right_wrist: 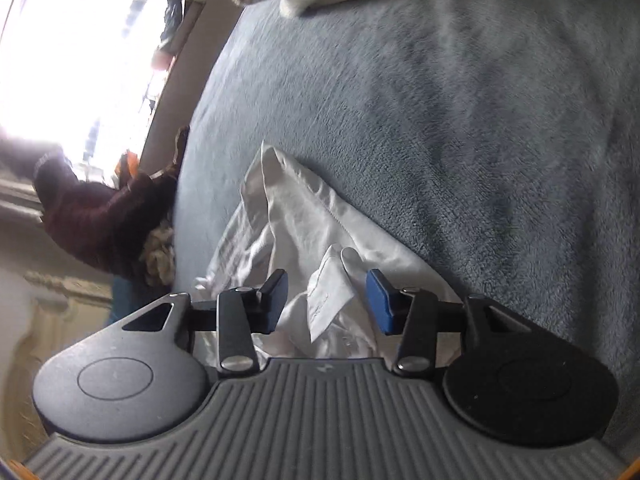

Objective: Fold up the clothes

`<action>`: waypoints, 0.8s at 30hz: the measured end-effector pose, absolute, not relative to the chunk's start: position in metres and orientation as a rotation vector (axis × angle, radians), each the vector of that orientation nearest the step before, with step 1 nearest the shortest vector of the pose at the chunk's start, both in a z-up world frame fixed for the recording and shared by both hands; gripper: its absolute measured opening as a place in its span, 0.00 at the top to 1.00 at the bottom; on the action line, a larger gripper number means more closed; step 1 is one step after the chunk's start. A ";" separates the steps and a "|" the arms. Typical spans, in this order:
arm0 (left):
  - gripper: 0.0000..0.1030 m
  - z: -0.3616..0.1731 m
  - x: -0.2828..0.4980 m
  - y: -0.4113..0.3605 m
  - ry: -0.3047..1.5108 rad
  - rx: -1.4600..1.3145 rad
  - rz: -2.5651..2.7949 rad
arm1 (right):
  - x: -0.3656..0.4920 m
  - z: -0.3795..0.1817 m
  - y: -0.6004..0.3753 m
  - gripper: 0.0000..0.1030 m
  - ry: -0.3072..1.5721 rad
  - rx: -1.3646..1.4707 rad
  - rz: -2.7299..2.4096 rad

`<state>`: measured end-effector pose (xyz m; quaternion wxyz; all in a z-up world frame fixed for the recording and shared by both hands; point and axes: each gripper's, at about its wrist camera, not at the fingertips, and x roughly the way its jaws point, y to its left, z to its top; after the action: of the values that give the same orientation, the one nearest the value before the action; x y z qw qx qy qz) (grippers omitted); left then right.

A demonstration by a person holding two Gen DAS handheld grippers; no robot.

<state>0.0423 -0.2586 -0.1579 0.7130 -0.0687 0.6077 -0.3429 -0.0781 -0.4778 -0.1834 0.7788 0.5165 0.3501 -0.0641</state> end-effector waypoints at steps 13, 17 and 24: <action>0.91 -0.178 0.075 -0.206 1.373 -0.668 -0.758 | -0.033 -0.154 -0.455 0.96 0.815 0.859 -0.047; 0.76 -0.187 0.098 -0.191 1.357 -0.879 -0.685 | -0.003 -0.157 -0.460 0.96 0.786 0.868 -0.019; 0.54 -0.174 0.123 -0.173 1.206 -0.972 -0.603 | 0.027 -0.187 -0.490 0.83 0.604 1.054 -0.013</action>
<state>0.1229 -0.1725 -0.1741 0.6739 -0.4321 0.5360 -0.2679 0.0271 -0.4898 -0.1871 0.8210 0.4952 0.2840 -0.0060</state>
